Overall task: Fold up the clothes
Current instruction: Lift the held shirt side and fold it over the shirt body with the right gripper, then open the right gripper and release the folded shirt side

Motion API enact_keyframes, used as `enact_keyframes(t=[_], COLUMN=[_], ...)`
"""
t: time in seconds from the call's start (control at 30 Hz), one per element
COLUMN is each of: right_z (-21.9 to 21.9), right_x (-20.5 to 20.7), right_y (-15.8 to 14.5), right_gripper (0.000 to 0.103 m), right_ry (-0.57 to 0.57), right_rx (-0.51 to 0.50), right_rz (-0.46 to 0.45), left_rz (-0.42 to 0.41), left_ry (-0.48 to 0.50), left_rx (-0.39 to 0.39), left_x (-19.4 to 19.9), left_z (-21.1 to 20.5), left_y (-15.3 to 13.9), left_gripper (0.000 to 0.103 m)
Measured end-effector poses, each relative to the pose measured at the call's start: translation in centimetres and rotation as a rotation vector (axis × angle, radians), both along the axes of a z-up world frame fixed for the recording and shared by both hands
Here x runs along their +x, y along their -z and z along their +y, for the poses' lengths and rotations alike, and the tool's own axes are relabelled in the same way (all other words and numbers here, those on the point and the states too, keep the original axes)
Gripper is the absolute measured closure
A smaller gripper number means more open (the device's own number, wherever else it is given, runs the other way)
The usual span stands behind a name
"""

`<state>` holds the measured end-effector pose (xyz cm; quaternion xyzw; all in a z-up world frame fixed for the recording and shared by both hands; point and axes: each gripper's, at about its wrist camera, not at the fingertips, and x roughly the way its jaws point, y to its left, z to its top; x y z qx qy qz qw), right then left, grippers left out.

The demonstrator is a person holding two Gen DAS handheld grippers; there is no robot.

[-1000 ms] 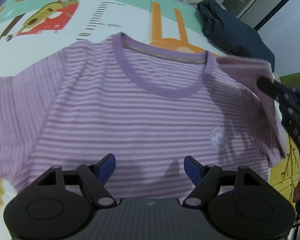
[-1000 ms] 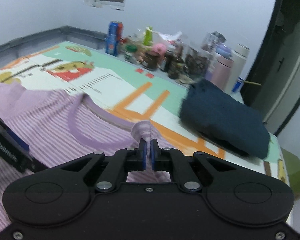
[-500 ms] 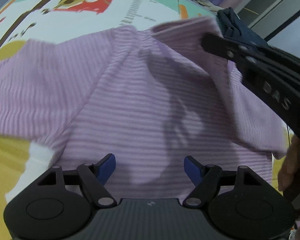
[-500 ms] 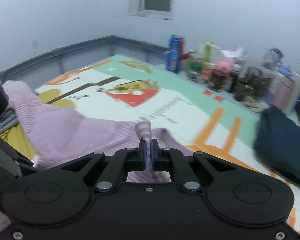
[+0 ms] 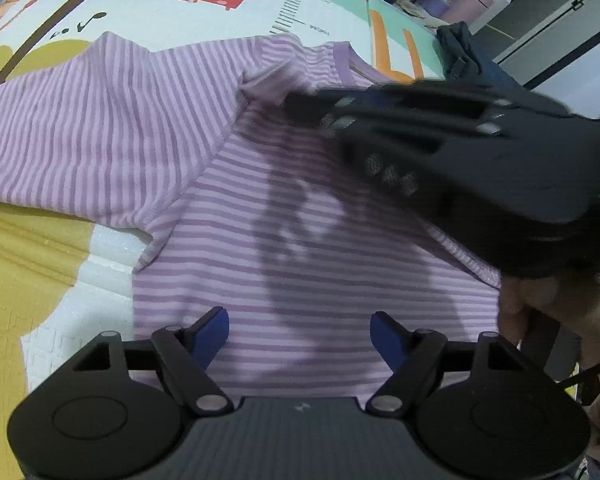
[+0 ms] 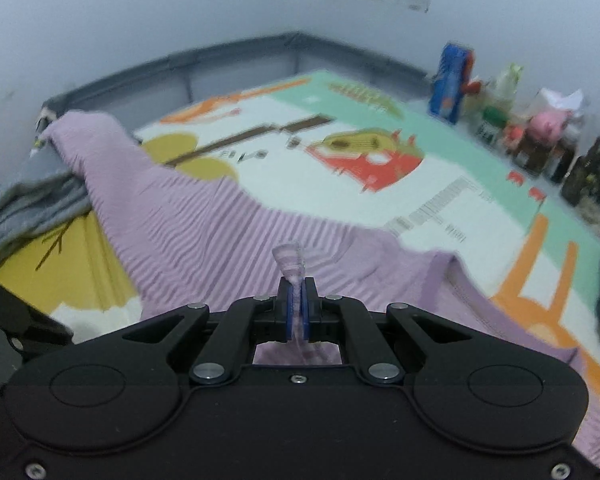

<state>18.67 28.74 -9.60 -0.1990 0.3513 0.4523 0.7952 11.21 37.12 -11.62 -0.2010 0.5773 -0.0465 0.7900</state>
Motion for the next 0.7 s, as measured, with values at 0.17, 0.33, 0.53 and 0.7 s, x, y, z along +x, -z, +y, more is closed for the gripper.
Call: enact_keyframes(t=[0.17, 0.33, 0.53, 0.7], right_z=[0.0, -1.5, -6.5, -15.5], right_x=[0.4, 0.9, 2.4, 4.2], right_y=[1.6, 1.5, -0.4, -1.3], right_gripper=[0.077, 0.063, 0.054, 0.039], right_ry=[-0.027, -0.024, 0.101, 0.376], right_rx=[0.009, 0.106, 0.304, 0.559], right_rz=[0.138, 0.271, 0.411, 0.524], left_rz=[-0.005, 0.001, 0.007, -0.081], left_ry=[0.007, 0.008, -0.013, 0.042], left_rx=[0.008, 0.004, 0.0, 0.022], left_x=[-0.1, -0.4, -0.1, 1.9], left_z=[-0.2, 0.2, 0.4, -0.7], left_y=[0.0, -0.1, -1.2, -3.8], left_gripper=[0.021, 0.021, 0.023, 0.022])
